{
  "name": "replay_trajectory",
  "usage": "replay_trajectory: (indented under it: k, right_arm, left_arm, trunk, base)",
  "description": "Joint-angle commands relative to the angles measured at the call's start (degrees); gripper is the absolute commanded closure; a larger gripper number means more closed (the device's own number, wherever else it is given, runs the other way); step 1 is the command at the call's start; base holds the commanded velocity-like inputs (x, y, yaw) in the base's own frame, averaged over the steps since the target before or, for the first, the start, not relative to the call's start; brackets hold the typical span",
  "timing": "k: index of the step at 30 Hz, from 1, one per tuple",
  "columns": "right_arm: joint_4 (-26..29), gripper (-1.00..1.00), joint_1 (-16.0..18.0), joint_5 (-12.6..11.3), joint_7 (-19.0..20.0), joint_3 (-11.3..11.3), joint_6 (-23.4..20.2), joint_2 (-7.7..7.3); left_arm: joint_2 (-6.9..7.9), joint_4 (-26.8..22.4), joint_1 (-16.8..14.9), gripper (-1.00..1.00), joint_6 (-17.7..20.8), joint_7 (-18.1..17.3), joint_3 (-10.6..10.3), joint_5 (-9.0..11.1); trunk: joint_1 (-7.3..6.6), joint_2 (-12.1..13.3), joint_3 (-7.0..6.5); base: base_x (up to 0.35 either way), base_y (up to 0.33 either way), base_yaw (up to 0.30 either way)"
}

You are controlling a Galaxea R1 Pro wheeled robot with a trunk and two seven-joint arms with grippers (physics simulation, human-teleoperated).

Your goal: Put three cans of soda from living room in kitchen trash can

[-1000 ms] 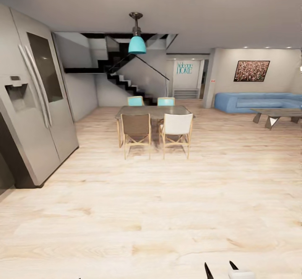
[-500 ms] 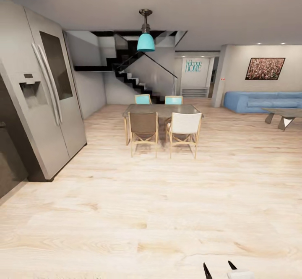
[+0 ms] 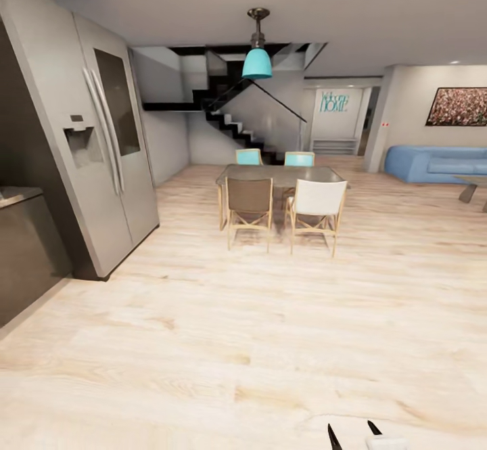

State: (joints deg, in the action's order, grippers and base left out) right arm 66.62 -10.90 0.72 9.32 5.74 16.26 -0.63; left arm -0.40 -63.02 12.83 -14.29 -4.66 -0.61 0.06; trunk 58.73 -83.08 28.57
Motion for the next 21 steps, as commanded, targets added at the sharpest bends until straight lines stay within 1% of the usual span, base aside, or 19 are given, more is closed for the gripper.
replay_trajectory:
  k: [1,8,10,11,12,13,14,15,18,21]
  right_arm:
    - [0.0,-1.0,0.0,0.03,0.02,0.02,0.0,-0.01]
    - [0.0,-1.0,0.0,-0.02,0.01,0.04,0.0,-0.05]
    - [0.0,-1.0,0.0,-0.35,-0.03,0.08,0.03,-0.03]
    - [0.0,-1.0,0.0,-0.58,-0.07,0.11,0.03,0.03]
    - [0.02,-1.0,0.0,-0.72,-0.39,0.12,-0.01,0.45]
    - [0.04,-1.0,0.0,-0.75,-2.62,0.16,-0.04,1.84]
    - [0.03,-1.0,0.0,-0.68,-4.09,0.16,-0.03,2.58]
    - [0.02,-1.0,0.0,-0.49,-7.62,0.11,0.01,3.87]
    - [-0.05,-1.0,0.0,-0.36,-11.9,-0.3,0.08,4.95]
    - [-0.11,-1.0,0.0,-0.35,-14.01,-1.08,0.13,5.47]
  left_arm:
    - [0.0,0.02,0.0,-1.0,-0.01,0.0,0.01,0.03]
    - [0.04,0.13,0.0,-1.0,-0.03,0.0,0.07,0.09]
    - [0.04,0.14,0.0,-1.0,-0.03,0.0,0.07,0.1]
    - [0.05,0.16,0.0,-1.0,-0.03,0.0,0.07,0.1]
    - [0.05,0.16,0.0,-1.0,-0.03,0.0,0.08,0.11]
    - [0.05,0.17,0.0,-1.0,-0.04,0.0,0.08,0.11]
    - [0.05,0.17,0.0,-1.0,-0.04,0.0,0.08,0.11]
    - [0.03,0.17,0.0,-1.0,-0.04,0.0,0.08,0.11]
    - [0.0,0.17,0.0,-1.0,-0.04,0.0,0.08,0.11]
    - [0.02,0.18,0.0,-1.0,-0.04,0.0,0.08,0.11]
  trunk:
    - [0.0,0.0,0.06]
    - [0.0,0.0,0.43]
    - [0.0,0.0,0.49]
    - [0.0,0.0,0.51]
    - [0.0,0.0,0.52]
    - [0.0,0.0,0.53]
    - [0.0,0.0,0.53]
    - [0.0,0.0,0.54]
    - [0.0,0.0,0.54]
    - [0.0,0.0,0.55]
  base:
    - [0.0,0.0,0.193]
    - [0.0,0.0,0.188]
    - [0.0,0.0,0.115]
    - [0.0,0.0,0.112]
    - [0.0,0.0,0.162]
    - [0.0,0.0,0.197]
    - [0.0,0.0,0.21]
    - [0.0,0.0,0.228]
    - [0.0,0.0,0.24]
    - [0.0,0.0,0.25]
